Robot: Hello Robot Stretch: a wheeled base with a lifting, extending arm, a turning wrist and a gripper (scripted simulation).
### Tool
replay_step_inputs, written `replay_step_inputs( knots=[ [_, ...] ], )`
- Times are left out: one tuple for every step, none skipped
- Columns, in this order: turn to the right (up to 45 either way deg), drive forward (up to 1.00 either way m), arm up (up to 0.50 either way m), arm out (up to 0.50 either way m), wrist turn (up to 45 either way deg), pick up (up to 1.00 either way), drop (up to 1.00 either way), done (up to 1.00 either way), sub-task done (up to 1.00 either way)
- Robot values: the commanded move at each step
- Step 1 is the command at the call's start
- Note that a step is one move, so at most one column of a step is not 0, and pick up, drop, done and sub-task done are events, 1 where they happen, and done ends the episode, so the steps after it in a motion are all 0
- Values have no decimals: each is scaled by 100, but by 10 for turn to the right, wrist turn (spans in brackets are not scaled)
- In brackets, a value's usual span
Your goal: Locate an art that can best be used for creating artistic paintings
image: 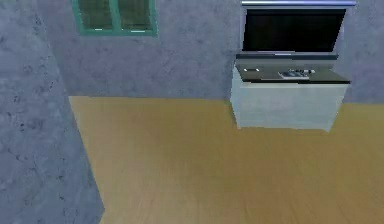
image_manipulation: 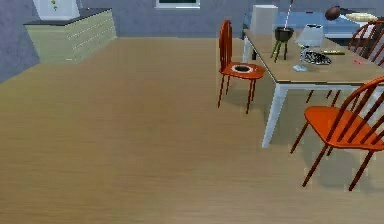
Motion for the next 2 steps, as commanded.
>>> replay_step_inputs(
  knots=[
    [0, 100, 0, 0, 0, 0, 0, 0, 0],
    [-120, 0, 0, 0, 0, 0, 0, 0, 0]
  ],
)
